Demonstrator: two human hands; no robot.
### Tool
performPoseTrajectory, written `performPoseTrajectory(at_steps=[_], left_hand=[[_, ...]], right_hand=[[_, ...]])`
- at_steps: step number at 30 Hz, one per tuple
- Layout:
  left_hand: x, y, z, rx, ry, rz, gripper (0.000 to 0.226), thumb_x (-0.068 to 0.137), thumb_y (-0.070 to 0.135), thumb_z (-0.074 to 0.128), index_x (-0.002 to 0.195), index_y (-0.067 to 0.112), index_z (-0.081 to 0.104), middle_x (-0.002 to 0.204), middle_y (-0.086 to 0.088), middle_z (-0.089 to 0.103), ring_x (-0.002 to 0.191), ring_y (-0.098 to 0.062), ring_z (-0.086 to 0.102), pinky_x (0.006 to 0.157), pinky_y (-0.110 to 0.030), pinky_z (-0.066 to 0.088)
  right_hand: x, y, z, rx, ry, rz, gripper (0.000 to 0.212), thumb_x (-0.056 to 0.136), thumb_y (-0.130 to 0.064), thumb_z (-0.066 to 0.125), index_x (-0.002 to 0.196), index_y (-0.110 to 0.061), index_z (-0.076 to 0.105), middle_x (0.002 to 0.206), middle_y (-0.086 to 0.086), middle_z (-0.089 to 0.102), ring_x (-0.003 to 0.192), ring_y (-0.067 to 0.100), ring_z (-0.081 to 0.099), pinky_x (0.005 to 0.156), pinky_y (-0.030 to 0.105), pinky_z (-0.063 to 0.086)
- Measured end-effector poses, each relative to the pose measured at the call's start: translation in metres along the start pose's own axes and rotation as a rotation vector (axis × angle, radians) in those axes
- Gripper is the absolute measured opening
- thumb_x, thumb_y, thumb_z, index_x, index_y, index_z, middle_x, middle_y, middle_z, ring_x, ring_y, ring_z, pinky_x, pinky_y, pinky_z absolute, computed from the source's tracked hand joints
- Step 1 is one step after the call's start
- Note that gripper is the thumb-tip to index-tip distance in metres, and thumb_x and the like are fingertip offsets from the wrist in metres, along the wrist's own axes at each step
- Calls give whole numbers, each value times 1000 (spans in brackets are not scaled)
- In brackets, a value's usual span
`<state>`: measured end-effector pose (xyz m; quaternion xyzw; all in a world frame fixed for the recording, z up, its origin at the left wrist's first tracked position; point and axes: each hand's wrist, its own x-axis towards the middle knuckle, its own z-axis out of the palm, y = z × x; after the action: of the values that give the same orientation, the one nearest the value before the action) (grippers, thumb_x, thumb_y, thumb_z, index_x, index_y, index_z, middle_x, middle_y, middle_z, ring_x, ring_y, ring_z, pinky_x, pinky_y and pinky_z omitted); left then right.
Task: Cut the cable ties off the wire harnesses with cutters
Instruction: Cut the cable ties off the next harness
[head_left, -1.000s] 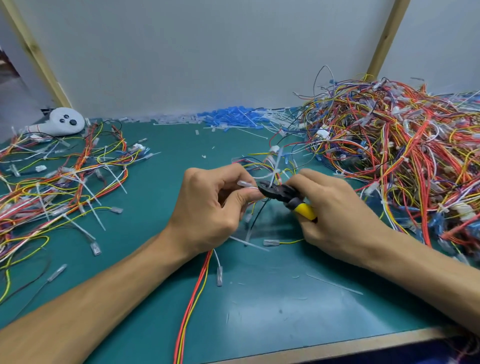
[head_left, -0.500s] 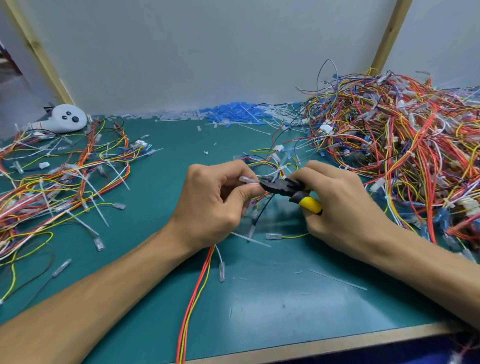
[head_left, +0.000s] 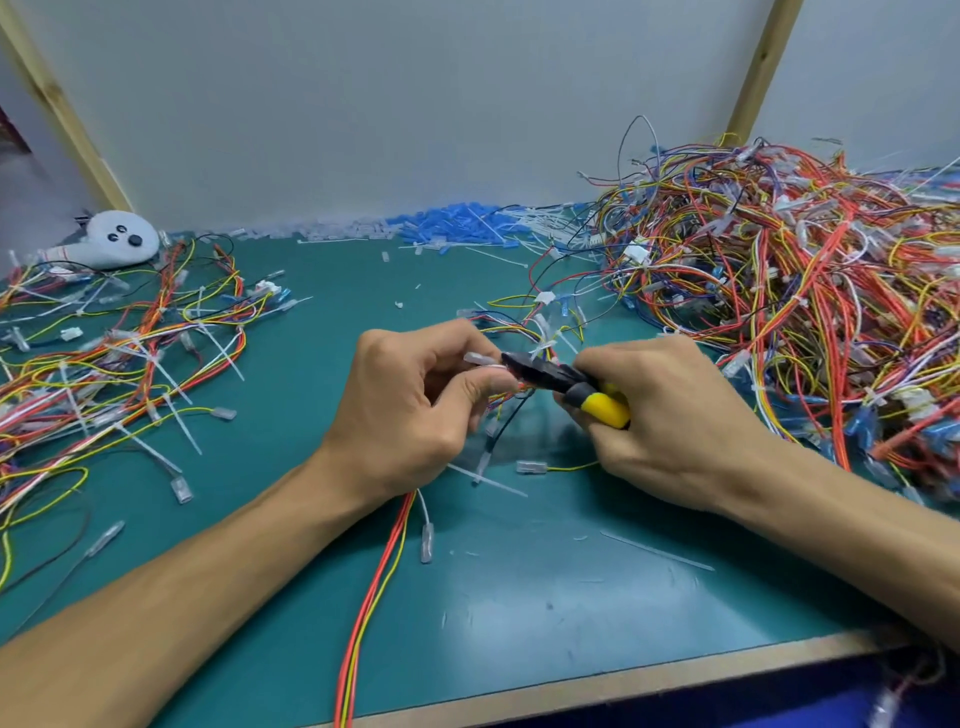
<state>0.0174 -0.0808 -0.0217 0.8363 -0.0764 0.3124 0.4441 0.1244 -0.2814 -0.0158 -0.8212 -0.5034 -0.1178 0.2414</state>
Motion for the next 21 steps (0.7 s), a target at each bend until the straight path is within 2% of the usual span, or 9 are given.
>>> performPoseTrajectory(at_steps=[2,5,7,10,12,14,18,21], left_hand=[[0,-1,-1,-20,-2,-3,19,91,3,70,76,13,65,51,7,55,44,-7,48,49,-20,37],[0,-1,-2,-24,7,-12,18,91,5,71,75,12,65,51,6,55,43,-10,47,47,-21,36],[0,-2,-3,-20,7,-24,18,91,6,70,75,13,66,50,6,55,43,-12,47,47,-22,35],[1,-2,-3,-22,3,-29,18,91,5,71,74,13,66,50,9,55,43,-6,47,48,-18,35],[0,-3,-3,-19,2,-32,17,90,5,71,74,9,66,50,8,55,43,-7,48,48,-17,35],[0,-4,-2,-22,0,-33,18,91,4,71,75,9,66,50,7,55,43,-8,48,48,-17,35],[1,-4,-2,-24,11,-34,16,90,6,71,75,8,67,50,4,56,44,-10,49,48,-19,37],[1,-4,-1,-46,23,-51,15,90,6,71,75,7,67,50,2,57,44,-11,50,47,-19,37]], right_hand=[[1,-1,-4,-7,7,23,24,92,-30,64,72,-20,55,57,0,40,61,36,38,54,48,43],[1,-6,-3,-24,-14,-11,18,94,-29,64,81,-19,58,69,-2,51,67,33,46,60,47,44],[2,-7,-3,-52,-20,2,21,93,-35,61,79,-18,59,66,-1,51,66,35,47,58,45,43],[3,-5,-6,-75,-19,15,23,89,-40,56,76,-21,56,61,0,49,64,35,47,55,42,39],[0,-5,-6,-48,-50,-1,18,91,-37,60,81,-24,54,69,-6,51,68,31,49,58,42,41],[-2,-3,-7,-80,-40,5,22,90,-35,65,76,-24,51,64,-5,48,63,31,44,56,42,41],[-1,-5,-8,-123,-48,13,13,89,-27,68,83,-22,58,73,-3,53,68,32,48,60,44,43],[0,-5,-5,-124,-22,36,27,90,-29,71,72,-19,54,60,-2,46,62,34,43,54,43,39]])
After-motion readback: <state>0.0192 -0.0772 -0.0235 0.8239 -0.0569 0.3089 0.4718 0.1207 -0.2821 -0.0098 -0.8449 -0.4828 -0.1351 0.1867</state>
